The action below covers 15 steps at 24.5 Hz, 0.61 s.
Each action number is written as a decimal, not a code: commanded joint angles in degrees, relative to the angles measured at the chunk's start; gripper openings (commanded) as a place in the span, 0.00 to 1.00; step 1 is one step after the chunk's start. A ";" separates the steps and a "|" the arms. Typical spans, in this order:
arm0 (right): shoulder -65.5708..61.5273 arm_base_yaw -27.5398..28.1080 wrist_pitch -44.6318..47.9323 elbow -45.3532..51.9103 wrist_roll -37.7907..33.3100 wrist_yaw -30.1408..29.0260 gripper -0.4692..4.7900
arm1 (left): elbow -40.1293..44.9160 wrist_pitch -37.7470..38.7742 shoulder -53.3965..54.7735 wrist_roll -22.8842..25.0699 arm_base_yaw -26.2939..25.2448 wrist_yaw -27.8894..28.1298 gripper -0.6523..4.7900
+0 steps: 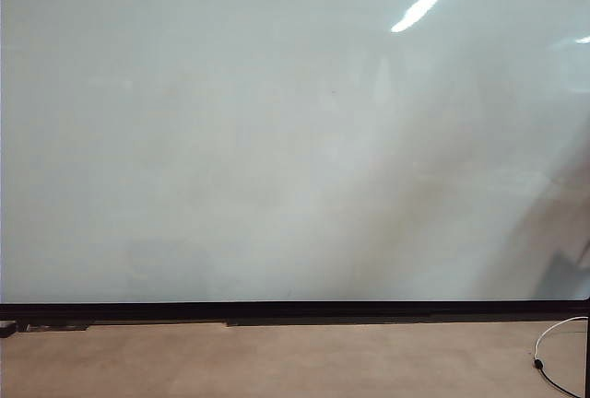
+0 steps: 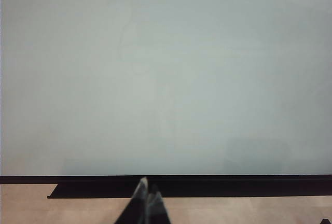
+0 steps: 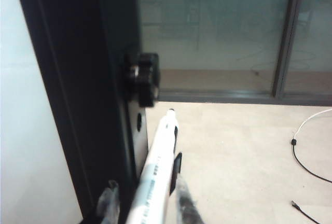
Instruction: Pick up the pen on the shelf to the right of the whiteboard and draw a rectangle.
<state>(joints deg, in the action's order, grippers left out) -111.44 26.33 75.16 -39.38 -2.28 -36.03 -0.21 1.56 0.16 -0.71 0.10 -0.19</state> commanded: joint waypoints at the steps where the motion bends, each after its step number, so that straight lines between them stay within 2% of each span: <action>1: 0.24 0.04 1.84 -0.13 -0.55 -0.02 0.36 | -0.17 -0.35 0.02 0.26 0.00 0.00 0.11; 4: 0.24 0.04 1.81 -0.13 -0.68 -0.04 0.34 | -0.15 -0.35 0.02 0.26 0.00 -0.02 0.11; 5: 0.24 0.04 1.81 -0.13 -0.70 -0.04 0.29 | -0.17 -0.35 0.02 0.26 0.00 -0.02 0.11; 15: 0.24 0.04 1.79 -0.13 -0.72 -0.04 0.28 | -0.17 -0.35 0.02 0.26 0.02 -0.02 0.11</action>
<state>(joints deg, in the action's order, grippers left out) -111.44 26.33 75.83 -39.40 -2.72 -36.03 -0.21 1.56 0.16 -0.69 0.10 -0.19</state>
